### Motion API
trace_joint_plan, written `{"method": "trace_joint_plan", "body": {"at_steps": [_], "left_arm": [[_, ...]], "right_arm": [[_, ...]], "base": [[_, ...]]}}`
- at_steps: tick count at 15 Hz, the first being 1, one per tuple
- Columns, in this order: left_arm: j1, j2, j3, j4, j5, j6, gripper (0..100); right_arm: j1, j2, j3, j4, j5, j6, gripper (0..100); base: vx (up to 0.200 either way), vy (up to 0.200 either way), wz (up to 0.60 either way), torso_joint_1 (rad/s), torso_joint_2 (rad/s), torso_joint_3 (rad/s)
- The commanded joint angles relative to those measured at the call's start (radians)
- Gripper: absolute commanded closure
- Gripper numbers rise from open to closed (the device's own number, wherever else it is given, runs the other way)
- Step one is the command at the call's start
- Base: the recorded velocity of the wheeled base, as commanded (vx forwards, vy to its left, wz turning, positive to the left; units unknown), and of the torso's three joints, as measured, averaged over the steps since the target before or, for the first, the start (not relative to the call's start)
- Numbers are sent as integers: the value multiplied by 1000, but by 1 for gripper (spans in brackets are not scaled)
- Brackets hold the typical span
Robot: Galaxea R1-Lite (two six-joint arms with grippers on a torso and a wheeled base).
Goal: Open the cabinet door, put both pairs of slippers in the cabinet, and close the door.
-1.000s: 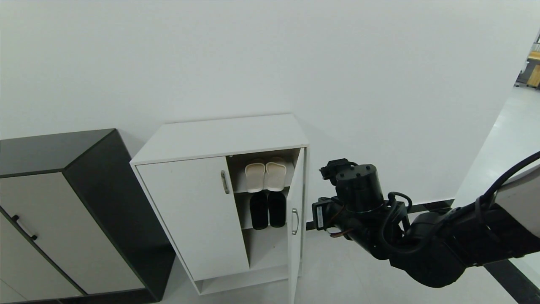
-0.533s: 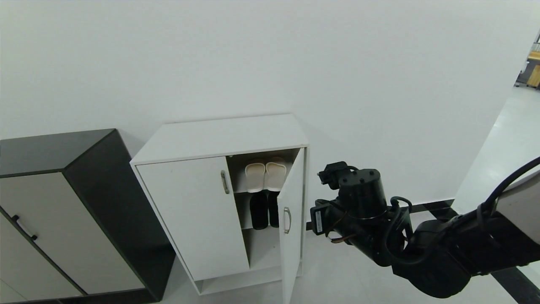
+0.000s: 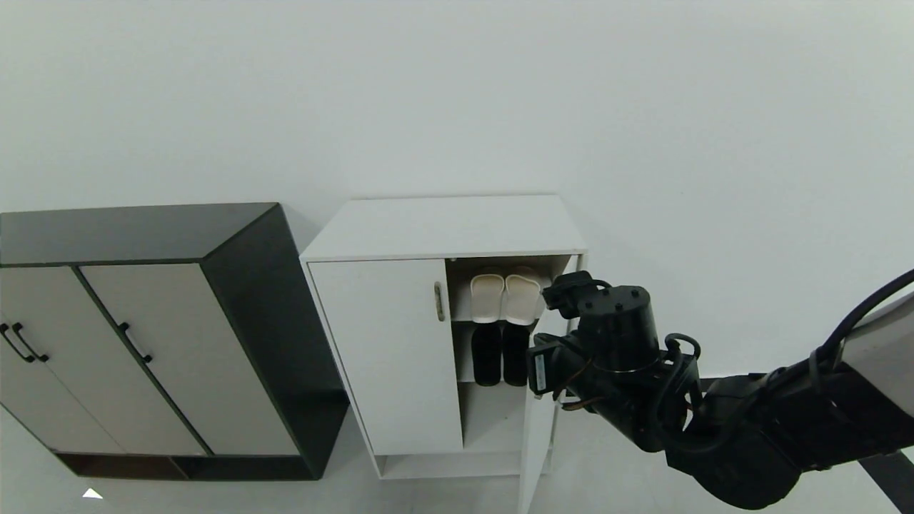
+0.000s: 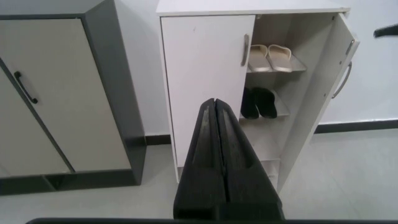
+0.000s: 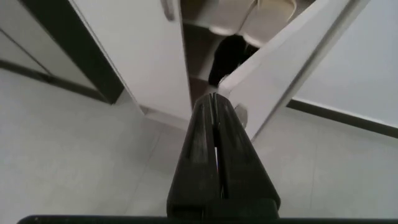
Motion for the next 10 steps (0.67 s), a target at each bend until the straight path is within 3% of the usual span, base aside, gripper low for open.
{"method": "trace_joint_plan", "body": {"at_steps": [1,7,10], "left_arm": [[0,1,0,0,0,0,100],[0,1,0,0,0,0,100],[0,1,0,0,0,0,100]], "right_arm": [[-24,3,17,-16,0,-5,100],[-153,86,42,-76,38,-36,100],[-175,161,22,-134,52,-42,100]], "base": [[0,0,0,0,0,0],[0,0,0,0,0,0],[0,0,0,0,0,0]]}}
